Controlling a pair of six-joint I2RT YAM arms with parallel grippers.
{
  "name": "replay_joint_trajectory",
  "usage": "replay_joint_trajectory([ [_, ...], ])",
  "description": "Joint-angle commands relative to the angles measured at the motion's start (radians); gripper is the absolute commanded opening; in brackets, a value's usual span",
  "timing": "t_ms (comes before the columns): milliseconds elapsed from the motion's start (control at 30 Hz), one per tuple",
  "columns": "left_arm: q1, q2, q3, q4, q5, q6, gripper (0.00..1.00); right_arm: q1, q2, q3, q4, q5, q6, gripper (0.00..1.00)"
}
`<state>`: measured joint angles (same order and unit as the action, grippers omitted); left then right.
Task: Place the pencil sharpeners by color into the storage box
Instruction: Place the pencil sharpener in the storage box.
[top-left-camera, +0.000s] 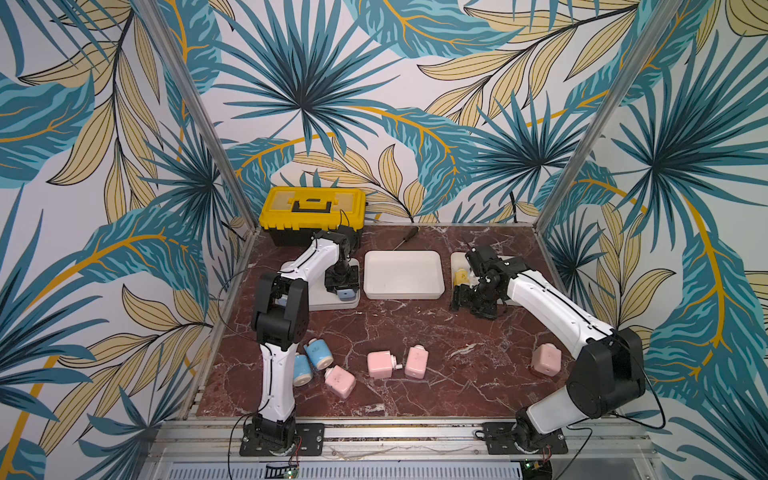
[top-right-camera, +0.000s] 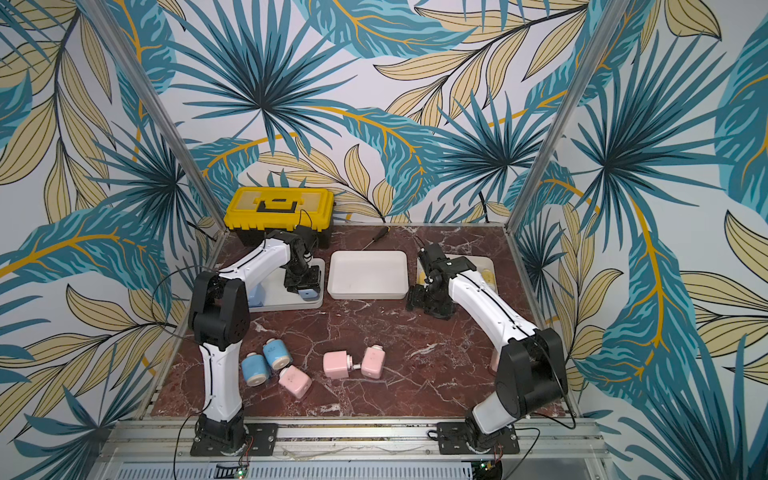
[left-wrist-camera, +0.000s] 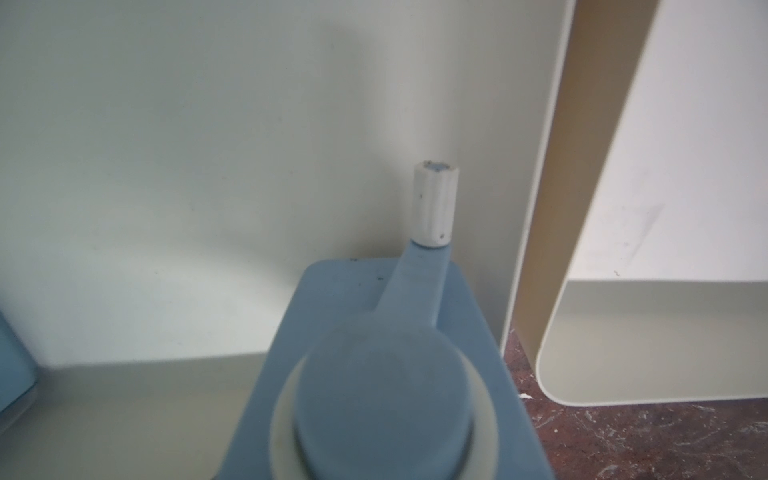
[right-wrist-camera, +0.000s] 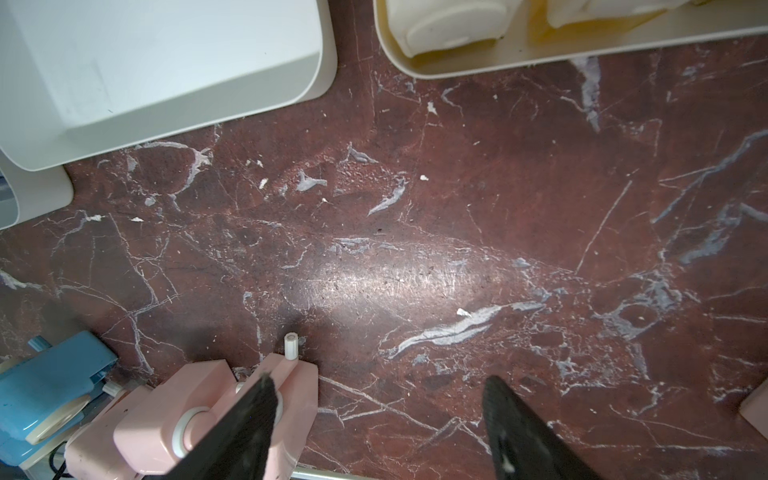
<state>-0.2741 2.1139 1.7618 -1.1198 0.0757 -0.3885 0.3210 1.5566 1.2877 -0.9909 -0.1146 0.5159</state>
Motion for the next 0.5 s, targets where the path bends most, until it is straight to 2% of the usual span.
replay_joint_trajectory([
  [0,0.002,0.002,-0.007,-0.002,0.009,0.016,0.46,-0.002,0.005,-0.009,0.007,-0.013,0.007,0.79],
  [333,0.0,0.012,-0.027,-0.002,0.01,0.014,0.47,-0.002,0.022,-0.007,0.021,-0.027,0.005,0.79],
  [467,0.0,0.024,-0.025,-0.002,0.015,0.016,0.51,-0.002,0.023,-0.009,0.023,-0.028,0.005,0.79],
])
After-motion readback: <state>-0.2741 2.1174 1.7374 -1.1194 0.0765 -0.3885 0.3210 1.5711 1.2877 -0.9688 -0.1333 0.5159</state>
